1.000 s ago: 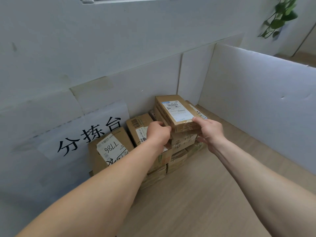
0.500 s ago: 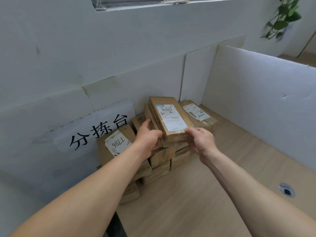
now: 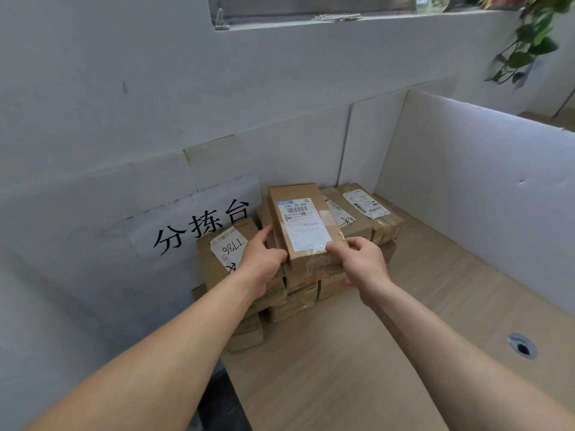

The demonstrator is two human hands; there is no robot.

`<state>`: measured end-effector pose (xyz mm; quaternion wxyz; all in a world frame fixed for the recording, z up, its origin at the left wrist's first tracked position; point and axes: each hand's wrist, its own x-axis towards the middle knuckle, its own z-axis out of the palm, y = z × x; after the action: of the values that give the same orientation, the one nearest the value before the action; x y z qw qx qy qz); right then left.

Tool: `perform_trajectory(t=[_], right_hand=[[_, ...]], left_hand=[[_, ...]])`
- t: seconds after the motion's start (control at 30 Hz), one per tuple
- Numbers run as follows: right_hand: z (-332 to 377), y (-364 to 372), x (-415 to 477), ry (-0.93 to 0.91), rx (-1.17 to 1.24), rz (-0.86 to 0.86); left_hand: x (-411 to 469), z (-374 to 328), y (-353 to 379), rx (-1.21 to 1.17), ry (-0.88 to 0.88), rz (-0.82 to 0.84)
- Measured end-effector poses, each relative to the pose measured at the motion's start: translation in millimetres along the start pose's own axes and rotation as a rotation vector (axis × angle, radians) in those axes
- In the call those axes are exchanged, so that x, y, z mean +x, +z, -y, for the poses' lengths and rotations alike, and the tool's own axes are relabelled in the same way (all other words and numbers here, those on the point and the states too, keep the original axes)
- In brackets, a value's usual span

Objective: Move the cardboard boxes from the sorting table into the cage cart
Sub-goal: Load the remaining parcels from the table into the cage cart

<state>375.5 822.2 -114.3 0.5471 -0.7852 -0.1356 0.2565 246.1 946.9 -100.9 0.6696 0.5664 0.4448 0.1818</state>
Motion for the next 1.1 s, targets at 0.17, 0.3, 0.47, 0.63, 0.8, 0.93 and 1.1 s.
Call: perform_trajectory(t=[0.17, 0.3, 0.47, 0.63, 0.8, 0.93, 1.1], right_hand=[[5, 2, -10, 0.089, 0.27, 0.096], [4, -1, -12, 0.144, 0.448, 0.135], [-6, -10, -12, 0.154, 0.51, 0.203], [-17, -16, -12, 0.154, 0.574, 0.203], [-24, -18, -12, 0.143, 0.627, 0.195], [-30, -17, -15, 0.147, 0.628, 0.26], [-34, -10, -22, 0.154, 0.611, 0.291]], left_hand=[[-5, 4, -4, -0.012, -0.011, 0.002], [-8, 7, -12, -0.035, -0.069, 0.02], [-16, 11, -29, -0.048, -0.094, 0.021], [-27, 17, -47, -0.05, -0.096, 0.008], [-39, 25, -62, -0.045, -0.08, 0.007], [-49, 31, -76, -0.051, -0.058, -0.004], [-59, 42, -95, -0.099, -0.071, -0.044]])
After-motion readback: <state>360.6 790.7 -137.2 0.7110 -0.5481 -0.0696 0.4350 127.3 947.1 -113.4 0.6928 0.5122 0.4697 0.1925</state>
